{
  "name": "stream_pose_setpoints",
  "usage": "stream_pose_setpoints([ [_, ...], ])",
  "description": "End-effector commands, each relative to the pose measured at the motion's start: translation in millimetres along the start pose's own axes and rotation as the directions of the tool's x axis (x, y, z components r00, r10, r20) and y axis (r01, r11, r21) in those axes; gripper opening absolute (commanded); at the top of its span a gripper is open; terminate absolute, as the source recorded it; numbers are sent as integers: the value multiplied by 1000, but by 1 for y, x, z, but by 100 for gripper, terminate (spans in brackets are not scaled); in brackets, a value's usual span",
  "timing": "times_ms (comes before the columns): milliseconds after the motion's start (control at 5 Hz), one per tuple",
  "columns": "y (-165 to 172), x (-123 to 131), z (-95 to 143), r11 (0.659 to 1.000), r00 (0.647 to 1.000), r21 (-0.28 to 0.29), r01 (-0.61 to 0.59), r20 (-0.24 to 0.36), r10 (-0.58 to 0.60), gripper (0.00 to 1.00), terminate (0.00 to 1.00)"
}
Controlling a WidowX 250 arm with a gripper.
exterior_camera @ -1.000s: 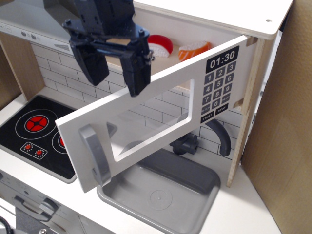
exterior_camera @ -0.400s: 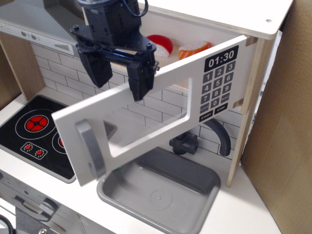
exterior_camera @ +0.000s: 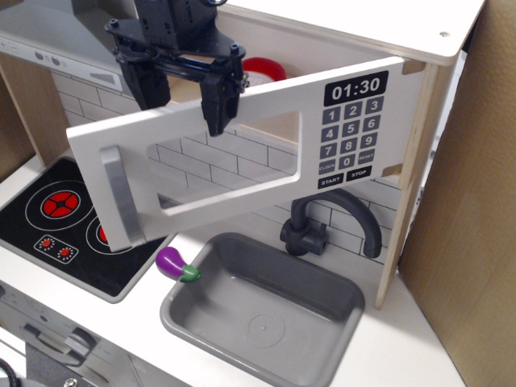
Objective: Close microwave
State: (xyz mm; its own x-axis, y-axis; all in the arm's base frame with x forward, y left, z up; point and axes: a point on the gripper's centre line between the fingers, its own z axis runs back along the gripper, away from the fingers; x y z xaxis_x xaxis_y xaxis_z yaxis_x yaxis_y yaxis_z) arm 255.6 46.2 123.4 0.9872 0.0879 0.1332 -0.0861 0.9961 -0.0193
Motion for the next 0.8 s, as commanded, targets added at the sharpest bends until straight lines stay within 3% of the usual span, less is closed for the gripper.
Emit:
stream_pose_setpoints([
  [0,-1,4,44,1000,998,1,-30,49,30,100,0],
  [400,-18,-34,47,997,996,-4,-71,48,71,100,0],
  [600,-23,-44,30,981,981,19,-195,16,194,100,0],
])
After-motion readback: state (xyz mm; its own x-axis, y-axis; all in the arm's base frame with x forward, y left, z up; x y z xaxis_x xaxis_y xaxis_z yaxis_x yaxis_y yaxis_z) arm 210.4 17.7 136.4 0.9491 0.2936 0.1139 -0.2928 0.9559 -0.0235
